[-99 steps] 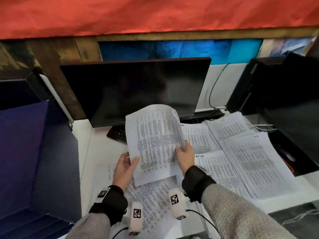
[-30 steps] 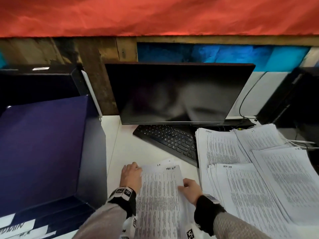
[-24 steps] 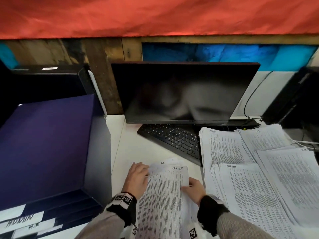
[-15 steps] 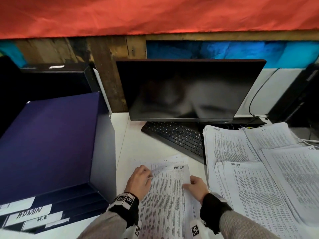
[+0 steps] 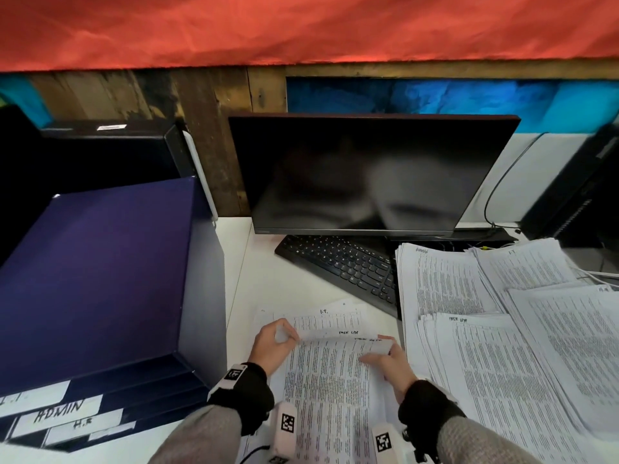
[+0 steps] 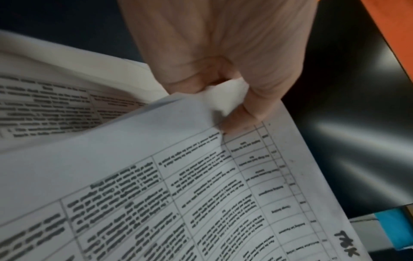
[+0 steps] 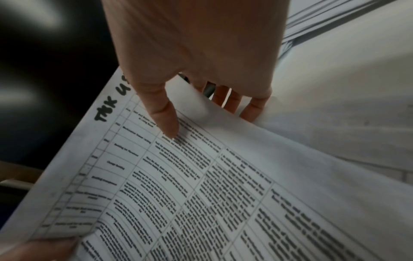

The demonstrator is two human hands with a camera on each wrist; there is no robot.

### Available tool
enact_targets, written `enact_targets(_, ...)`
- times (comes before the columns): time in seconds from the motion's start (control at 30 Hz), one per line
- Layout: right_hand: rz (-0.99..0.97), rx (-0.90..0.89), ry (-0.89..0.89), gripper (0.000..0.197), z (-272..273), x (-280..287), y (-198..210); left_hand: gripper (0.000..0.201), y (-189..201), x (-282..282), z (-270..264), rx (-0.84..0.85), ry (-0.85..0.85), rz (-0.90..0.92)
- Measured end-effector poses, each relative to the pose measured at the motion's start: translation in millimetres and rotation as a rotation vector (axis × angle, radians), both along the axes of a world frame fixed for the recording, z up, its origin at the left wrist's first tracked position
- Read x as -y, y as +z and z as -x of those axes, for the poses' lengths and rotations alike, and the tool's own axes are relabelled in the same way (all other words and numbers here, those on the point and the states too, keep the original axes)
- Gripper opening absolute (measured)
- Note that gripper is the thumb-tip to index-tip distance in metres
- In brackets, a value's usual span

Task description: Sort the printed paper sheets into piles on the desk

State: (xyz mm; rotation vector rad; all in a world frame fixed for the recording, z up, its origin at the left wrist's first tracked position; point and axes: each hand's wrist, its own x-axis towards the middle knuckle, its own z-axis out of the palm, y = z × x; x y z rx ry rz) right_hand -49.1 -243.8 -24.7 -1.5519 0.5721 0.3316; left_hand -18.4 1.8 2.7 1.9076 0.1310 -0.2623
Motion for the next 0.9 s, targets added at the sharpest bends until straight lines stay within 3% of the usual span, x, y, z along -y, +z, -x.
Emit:
enact_targets(0.1, -0.003, 0.032, 0.054, 0.028, 3.2, 4.2, 8.8, 0.023, -8.2, 2.5, -3.5, -0.050, 0.015, 0.068)
enact_targets(0.17, 0.034, 0.047, 0.072, 0.012, 4.1, 8.0, 9.4, 0.027, -17.1, 3.2, -9.5, -0.085, 0.135, 0.128)
enact_targets(0.3, 0.233, 0.091, 0.132, 0.024, 3.5, 17.3, -0.9, 0.042, -40.1, -3.1, -25.2, -0.197, 0.386, -0.037)
enact_targets(0.43, 0.413, 0.098, 0.201, 0.019, 6.7, 22.0, -8.4, 0.047, -59.2, -8.2, -30.3, -0.360, 0.377, -0.019)
enact_targets(0.6, 0.482, 0.092, 0.244, 0.026, 7.2, 22.6, -10.2, 0.039, -61.6, -7.9, -27.3, -0.337, 0.321, 0.059)
enact_targets(0.77, 0.449, 0.081, 0.256, 0.028, 8.5, 21.3, -6.3, 0.062, -58.9, -7.5, -30.0, -0.362, 0.345, 0.107)
enact_targets(0.83, 0.412, 0.092, 0.254, 0.027, 9.5, 21.0, -3.7, 0.048, -53.2, -7.7, -29.6, -0.336, 0.325, 0.165)
enact_targets(0.9, 0.403, 0.108, 0.247, 0.027, 10.3, 21.2, -2.2, 0.028, -48.7, -6.5, -26.3, -0.206, 0.300, 0.107)
